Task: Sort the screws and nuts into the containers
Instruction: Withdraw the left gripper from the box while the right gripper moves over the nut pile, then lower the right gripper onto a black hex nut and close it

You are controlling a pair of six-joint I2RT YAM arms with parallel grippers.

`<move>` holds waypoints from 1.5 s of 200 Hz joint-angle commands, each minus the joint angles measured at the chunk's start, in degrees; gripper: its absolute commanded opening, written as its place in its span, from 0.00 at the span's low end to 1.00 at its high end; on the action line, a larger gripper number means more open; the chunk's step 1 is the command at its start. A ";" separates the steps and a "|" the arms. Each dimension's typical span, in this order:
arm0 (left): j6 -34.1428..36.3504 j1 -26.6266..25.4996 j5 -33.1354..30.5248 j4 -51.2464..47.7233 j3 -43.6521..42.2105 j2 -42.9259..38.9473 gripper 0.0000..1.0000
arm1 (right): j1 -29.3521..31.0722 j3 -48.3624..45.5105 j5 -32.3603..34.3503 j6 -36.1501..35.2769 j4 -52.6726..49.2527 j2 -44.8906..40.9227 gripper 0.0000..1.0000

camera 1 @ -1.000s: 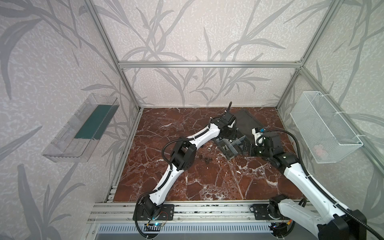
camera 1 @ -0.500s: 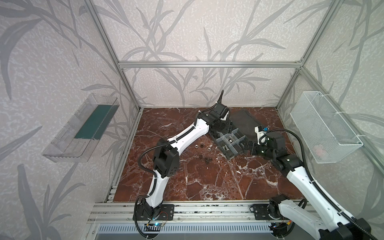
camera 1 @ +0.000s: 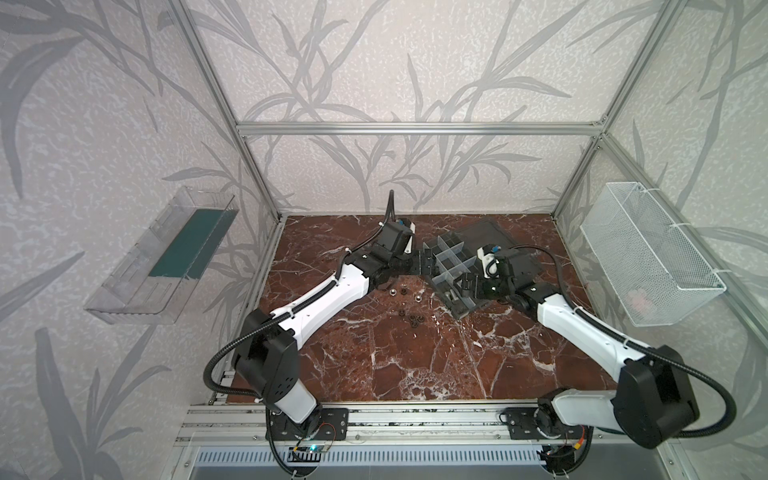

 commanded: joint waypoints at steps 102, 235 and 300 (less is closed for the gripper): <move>-20.34 12.95 7.83 20.33 -34.04 -18.76 1.00 | 16.67 15.63 8.73 -8.43 -11.65 17.37 0.82; -14.92 19.16 18.39 11.59 -34.68 -24.07 0.99 | 23.78 23.12 14.27 -7.11 -15.99 31.60 0.55; -15.85 20.24 25.35 13.46 -32.67 -17.80 1.00 | 23.76 20.62 14.13 -5.79 -14.69 31.97 0.45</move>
